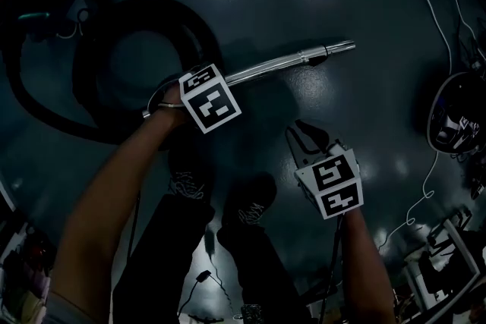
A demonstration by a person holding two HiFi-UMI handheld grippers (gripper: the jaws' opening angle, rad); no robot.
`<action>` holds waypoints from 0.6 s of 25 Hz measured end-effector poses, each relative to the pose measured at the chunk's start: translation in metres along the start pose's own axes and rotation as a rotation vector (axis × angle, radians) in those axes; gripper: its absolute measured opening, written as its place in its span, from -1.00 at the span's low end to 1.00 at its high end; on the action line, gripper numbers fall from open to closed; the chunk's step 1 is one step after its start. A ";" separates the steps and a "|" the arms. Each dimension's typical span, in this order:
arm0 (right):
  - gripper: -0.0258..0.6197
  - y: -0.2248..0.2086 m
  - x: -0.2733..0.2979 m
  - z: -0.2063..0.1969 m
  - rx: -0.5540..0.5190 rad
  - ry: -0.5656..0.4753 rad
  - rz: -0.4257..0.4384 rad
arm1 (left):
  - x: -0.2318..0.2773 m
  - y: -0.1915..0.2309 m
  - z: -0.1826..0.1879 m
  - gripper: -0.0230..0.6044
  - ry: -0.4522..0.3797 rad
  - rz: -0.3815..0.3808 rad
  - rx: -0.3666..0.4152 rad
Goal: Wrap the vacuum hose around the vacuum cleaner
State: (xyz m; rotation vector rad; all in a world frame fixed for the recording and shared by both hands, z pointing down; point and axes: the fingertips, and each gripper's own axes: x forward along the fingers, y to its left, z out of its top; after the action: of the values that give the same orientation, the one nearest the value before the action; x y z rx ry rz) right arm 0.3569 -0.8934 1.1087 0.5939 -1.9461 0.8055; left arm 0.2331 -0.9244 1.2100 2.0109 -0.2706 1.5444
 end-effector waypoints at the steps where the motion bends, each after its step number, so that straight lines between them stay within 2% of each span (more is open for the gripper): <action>1: -0.68 0.004 0.001 -0.002 0.013 0.001 0.011 | -0.001 0.000 0.001 -0.48 0.003 -0.016 -0.010; 4: -0.68 0.011 0.000 -0.005 0.028 0.005 0.025 | -0.003 0.001 0.002 -0.48 0.005 -0.039 -0.029; 15: -0.68 0.016 -0.011 -0.019 0.036 0.039 0.036 | -0.001 -0.009 -0.005 -0.48 0.051 -0.001 -0.018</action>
State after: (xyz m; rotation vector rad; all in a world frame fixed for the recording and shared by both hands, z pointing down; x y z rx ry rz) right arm 0.3620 -0.8678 1.1009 0.5619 -1.9146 0.8705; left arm 0.2332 -0.9143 1.2070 1.9543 -0.2615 1.5850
